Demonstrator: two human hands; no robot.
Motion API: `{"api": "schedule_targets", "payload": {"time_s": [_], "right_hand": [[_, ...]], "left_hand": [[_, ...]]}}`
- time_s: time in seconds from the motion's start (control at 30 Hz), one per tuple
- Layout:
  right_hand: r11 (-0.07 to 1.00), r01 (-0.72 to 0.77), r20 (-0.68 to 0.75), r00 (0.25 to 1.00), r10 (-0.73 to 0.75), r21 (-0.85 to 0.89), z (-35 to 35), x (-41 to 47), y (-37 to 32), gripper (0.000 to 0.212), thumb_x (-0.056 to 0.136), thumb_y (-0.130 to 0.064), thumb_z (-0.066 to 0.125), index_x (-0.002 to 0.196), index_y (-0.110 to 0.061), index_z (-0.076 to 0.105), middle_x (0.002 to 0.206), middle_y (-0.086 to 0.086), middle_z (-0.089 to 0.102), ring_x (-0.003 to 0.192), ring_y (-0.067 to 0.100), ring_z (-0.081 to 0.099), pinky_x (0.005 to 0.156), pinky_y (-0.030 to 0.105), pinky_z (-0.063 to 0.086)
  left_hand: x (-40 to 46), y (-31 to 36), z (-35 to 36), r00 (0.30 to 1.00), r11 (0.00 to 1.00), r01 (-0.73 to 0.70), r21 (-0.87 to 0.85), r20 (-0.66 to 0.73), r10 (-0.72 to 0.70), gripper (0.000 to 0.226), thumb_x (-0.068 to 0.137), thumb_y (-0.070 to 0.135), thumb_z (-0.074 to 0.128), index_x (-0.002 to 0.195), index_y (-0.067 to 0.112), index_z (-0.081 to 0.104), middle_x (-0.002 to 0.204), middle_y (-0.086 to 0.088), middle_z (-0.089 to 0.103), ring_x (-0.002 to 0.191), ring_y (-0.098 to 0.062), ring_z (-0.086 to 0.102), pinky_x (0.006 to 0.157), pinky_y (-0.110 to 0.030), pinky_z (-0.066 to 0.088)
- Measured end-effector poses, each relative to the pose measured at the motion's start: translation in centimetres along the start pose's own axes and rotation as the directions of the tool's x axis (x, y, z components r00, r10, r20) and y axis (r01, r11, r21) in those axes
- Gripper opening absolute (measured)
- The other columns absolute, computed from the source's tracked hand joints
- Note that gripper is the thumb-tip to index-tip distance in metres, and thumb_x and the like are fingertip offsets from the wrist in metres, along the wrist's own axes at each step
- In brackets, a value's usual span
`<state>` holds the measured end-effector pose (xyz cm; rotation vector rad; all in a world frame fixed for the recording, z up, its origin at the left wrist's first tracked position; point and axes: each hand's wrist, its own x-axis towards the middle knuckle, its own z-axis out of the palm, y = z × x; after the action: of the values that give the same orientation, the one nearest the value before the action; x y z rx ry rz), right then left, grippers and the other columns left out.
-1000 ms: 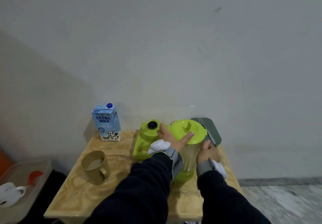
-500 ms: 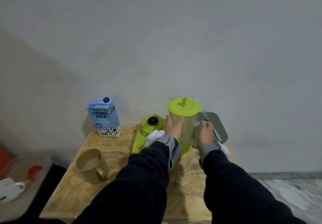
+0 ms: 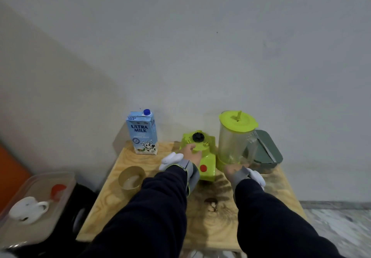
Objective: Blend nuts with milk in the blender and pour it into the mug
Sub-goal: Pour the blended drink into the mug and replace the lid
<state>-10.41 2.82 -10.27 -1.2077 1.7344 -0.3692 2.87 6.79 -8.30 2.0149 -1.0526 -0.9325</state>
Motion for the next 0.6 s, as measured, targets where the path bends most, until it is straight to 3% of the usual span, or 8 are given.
{"api": "schedule_targets", "payload": {"time_s": [0.03, 0.07, 0.1, 0.17, 0.27, 0.37, 0.5, 0.6], "right_hand": [[0.995, 0.044, 0.016, 0.999, -0.043, -0.093, 1.2, -0.6, -0.1, 0.013, 0.098, -0.014, 0.044, 0.103, -0.007, 0.054, 0.122, 0.01, 0.043, 0.102, 0.015, 0.033, 0.061, 0.0, 0.035], [0.992, 0.043, 0.042, 0.998, -0.038, -0.116, 2.5, -1.7, -0.4, 0.017, 0.099, -0.02, 0.041, 0.093, -0.01, 0.051, 0.113, 0.006, 0.044, 0.1, 0.014, 0.036, 0.062, 0.001, 0.034], [0.987, 0.039, 0.061, 0.998, -0.03, -0.154, 3.5, -2.5, -0.7, 0.021, 0.1, -0.025, 0.039, 0.099, -0.01, 0.053, 0.113, 0.005, 0.047, 0.105, 0.016, 0.043, 0.073, 0.002, 0.035], [0.965, 0.115, 0.104, 0.99, -0.093, -0.236, 5.9, -3.7, -1.5, 0.038, 0.1, -0.021, 0.038, 0.132, -0.002, 0.048, 0.138, 0.014, 0.047, 0.129, 0.027, 0.044, 0.1, 0.021, 0.037], [0.907, 0.206, 0.1, 0.978, -0.182, -0.367, 9.6, -6.0, -2.7, 0.048, 0.099, -0.028, 0.034, 0.144, -0.01, 0.038, 0.151, 0.008, 0.036, 0.139, 0.027, 0.035, 0.108, 0.031, 0.03], [0.937, 0.212, 0.141, 0.974, -0.178, -0.278, 13.3, -7.2, -2.8, 0.053, 0.1, -0.026, 0.035, 0.15, -0.011, 0.026, 0.156, 0.009, 0.029, 0.143, 0.026, 0.029, 0.107, 0.024, 0.029], [0.956, 0.205, 0.229, 0.961, -0.156, -0.209, 16.9, -8.4, -2.5, 0.047, 0.101, -0.022, 0.03, 0.148, -0.014, 0.032, 0.154, 0.008, 0.034, 0.141, 0.024, 0.033, 0.104, 0.022, 0.029], [0.985, 0.125, 0.264, 0.96, -0.09, -0.119, 19.1, -8.5, -1.4, 0.051, 0.092, -0.009, 0.038, 0.143, -0.018, 0.041, 0.128, 0.014, 0.054, 0.118, 0.026, 0.05, 0.1, 0.028, 0.041]], "left_hand": [[-0.1, -0.7, -1.1, 1.0, 1.0, -0.002, 0.007, -0.002, 0.002, 0.048, 0.098, 0.02, 0.047, 0.143, 0.008, 0.038, 0.146, -0.007, 0.044, 0.109, -0.017, 0.058, 0.088, -0.013, 0.046], [-0.1, -1.7, -2.4, 1.0, 1.0, 0.002, 0.022, -0.017, -0.002, 0.047, 0.098, 0.02, 0.047, 0.142, 0.008, 0.04, 0.145, -0.008, 0.045, 0.113, -0.019, 0.058, 0.092, -0.017, 0.046], [0.0, -2.5, -3.6, 0.999, 0.999, 0.006, 0.04, -0.046, -0.004, 0.045, 0.097, 0.02, 0.048, 0.14, 0.009, 0.043, 0.144, -0.008, 0.048, 0.12, -0.022, 0.055, 0.1, -0.025, 0.044], [0.1, -4.3, -5.9, 0.994, 0.997, 0.019, 0.071, -0.111, -0.011, 0.04, 0.098, 0.022, 0.047, 0.136, 0.009, 0.049, 0.14, -0.009, 0.053, 0.126, -0.026, 0.052, 0.104, -0.032, 0.041], [0.1, -7.1, -9.2, 0.978, 0.99, 0.083, 0.112, -0.198, -0.059, 0.036, 0.099, 0.02, 0.043, 0.133, 0.012, 0.051, 0.137, -0.008, 0.055, 0.123, -0.027, 0.054, 0.101, -0.032, 0.043], [0.4, -10.0, -11.8, 0.947, 0.986, 0.156, 0.052, -0.293, -0.135, 0.033, 0.1, 0.023, 0.04, 0.125, 0.011, 0.058, 0.13, -0.011, 0.06, 0.116, -0.03, 0.057, 0.095, -0.032, 0.044], [1.1, -13.4, -14.2, 0.933, 0.956, 0.287, -0.068, -0.205, -0.294, 0.043, 0.104, 0.027, 0.028, 0.134, 0.005, 0.047, 0.137, -0.017, 0.052, 0.124, -0.031, 0.05, 0.105, -0.033, 0.035], [1.1, -15.5, -14.5, 0.914, 0.911, 0.362, -0.195, -0.118, -0.388, 0.052, 0.104, 0.033, 0.021, 0.146, 0.005, 0.034, 0.152, -0.014, 0.035, 0.139, -0.03, 0.036, 0.114, -0.033, 0.023]]}}
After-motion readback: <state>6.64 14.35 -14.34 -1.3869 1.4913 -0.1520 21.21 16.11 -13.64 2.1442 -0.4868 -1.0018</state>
